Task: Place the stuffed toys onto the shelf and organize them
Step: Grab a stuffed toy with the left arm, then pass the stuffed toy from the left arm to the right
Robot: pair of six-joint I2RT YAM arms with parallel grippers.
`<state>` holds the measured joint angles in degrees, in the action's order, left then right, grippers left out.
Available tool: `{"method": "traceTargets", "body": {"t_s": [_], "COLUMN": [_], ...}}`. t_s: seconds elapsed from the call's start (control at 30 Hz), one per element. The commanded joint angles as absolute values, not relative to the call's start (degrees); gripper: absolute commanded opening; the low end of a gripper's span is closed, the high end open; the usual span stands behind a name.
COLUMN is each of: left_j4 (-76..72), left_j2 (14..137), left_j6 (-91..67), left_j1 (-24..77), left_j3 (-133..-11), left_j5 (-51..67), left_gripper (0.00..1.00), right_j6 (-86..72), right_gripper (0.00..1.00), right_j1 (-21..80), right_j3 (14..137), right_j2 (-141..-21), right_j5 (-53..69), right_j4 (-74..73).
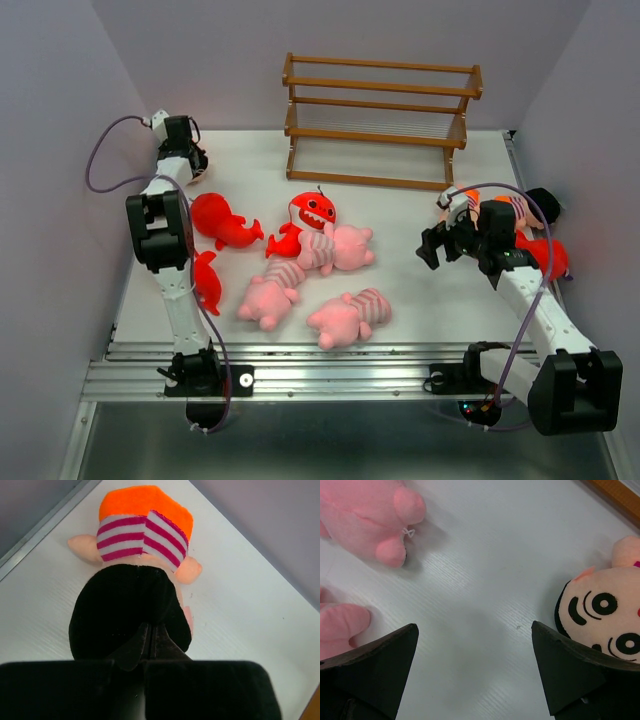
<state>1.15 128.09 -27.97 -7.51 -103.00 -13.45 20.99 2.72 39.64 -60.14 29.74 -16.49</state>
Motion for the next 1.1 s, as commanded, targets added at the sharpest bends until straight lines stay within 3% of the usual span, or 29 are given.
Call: {"method": "traceTargets", "body": {"t_s": [0.0, 0.37, 0.6, 0.77, 0.9, 1.07], "left_j4": [0.4, -15.8, -12.1, -6.1, -0.9, 1.7], "left_j2": [118.4, 93.6, 75.4, 64.0, 57.1, 52.6], "left_j6": [-24.1, -24.8, -27.3, -26.8, -26.0, -29.3], "left_j1": [-7.3, -6.2, -5.2, -3.0, 0.5, 13.0], "left_j3": [-100.1, -73.8, -59.7, -49.0, -45.7, -43.9], "left_j5": [-3.0, 15.6, 30.3, 36.9, 41.6, 42.5], "left_gripper": [0.00, 0.00, 0.00, 0.00, 0.00, 0.00], "right_j6": [22.5, 25.7, 50.2, 55.6, 62.7, 73.9], "right_gripper": [1.00, 1.00, 1.00, 1.00, 1.00, 1.00], "right_j1": [3.2, 3.2, 3.2, 3.2, 3.2, 3.8], "right_j3": [42.0, 40.5, 38.9, 38.2, 44.9, 59.4], "right_j2": [-60.0, -58.8, -54.6, -51.2, -52.0, -57.8], "right_j5": [27.9, 31.1, 57.7, 64.9, 67.0, 69.3], "right_j4": [-15.9, -15.8, -29.9, -32.3, -40.2, -56.9]}}
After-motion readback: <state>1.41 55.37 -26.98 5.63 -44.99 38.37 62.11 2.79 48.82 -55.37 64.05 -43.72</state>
